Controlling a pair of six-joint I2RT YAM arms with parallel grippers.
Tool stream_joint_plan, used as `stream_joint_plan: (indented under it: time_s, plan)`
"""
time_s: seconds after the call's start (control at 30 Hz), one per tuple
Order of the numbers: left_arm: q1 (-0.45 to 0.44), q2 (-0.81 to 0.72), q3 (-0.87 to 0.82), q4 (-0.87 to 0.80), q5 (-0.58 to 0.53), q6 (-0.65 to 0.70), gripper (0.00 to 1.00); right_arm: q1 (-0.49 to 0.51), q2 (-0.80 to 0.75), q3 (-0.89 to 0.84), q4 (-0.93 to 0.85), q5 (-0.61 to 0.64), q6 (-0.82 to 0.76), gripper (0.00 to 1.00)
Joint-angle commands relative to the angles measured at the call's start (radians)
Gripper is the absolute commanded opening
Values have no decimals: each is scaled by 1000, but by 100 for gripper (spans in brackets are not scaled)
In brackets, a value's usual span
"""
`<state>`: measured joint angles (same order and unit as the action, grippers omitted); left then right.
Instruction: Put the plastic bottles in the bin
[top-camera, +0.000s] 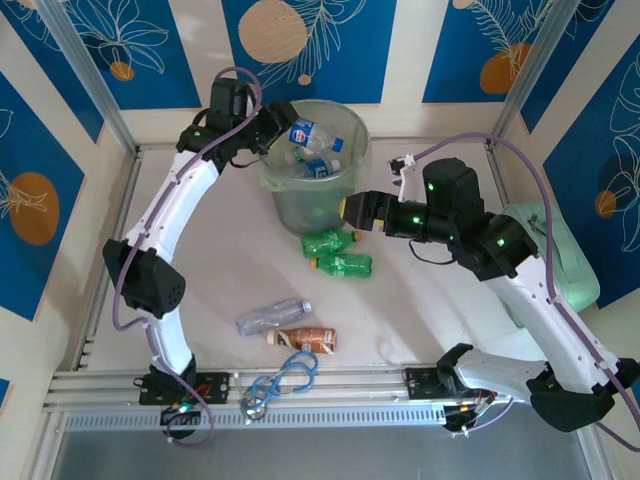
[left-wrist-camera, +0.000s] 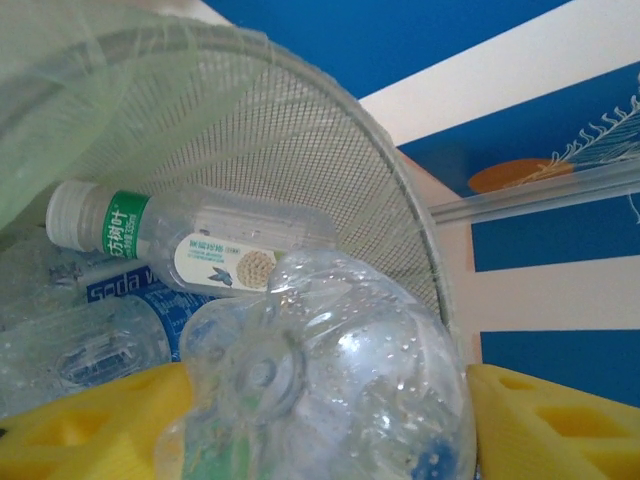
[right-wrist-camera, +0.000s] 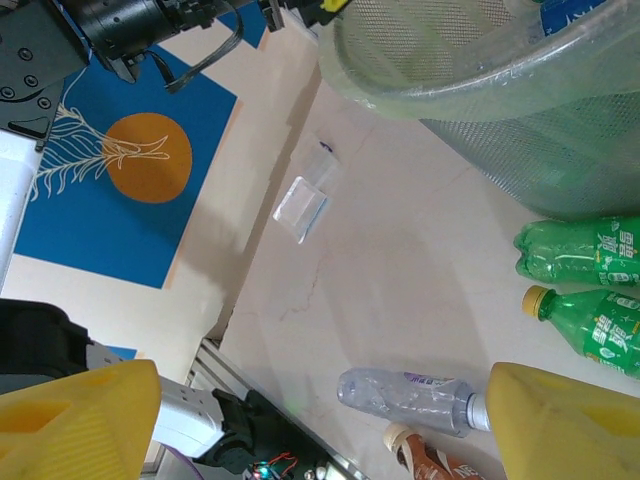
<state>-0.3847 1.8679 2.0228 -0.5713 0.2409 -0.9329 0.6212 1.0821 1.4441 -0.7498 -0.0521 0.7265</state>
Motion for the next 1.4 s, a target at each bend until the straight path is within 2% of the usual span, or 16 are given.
stream_joint_plan:
  time_s: [0.0, 0.27, 0.43, 0.63, 0.83, 1.03, 1.17, 1.27, 1.37]
  plan:
    - [-10, 12, 39, -39, -45, 37, 74, -6, -24, -11, -12, -2, 6, 85]
    - [-11, -37, 78, -89, -122, 77, 86, -12, -19, -5, -13, -13, 4, 85]
    - [-10, -160, 18, -103, -192, 112, 86, -14, -13, -15, -1, -22, 1, 85]
    - [-5, -432, -283, -61, -215, 167, 84, 8, 24, -29, 4, -76, -26, 86]
    - [8, -690, -597, -124, -241, 193, 84, 128, 152, -5, -47, -134, -163, 91]
    - [98, -833, -870, -194, -205, 110, 84, 304, 316, -17, -96, -17, -301, 100]
    - [137, -889, -1034, -197, -127, 4, 83, 354, 404, -36, -85, 7, -342, 99]
    - [138, -918, -1115, -195, -102, -42, 83, 385, 475, -39, -92, 31, -366, 99]
    - [145, -929, -1136, -205, -115, -40, 84, 444, 555, -18, -130, 124, -421, 99]
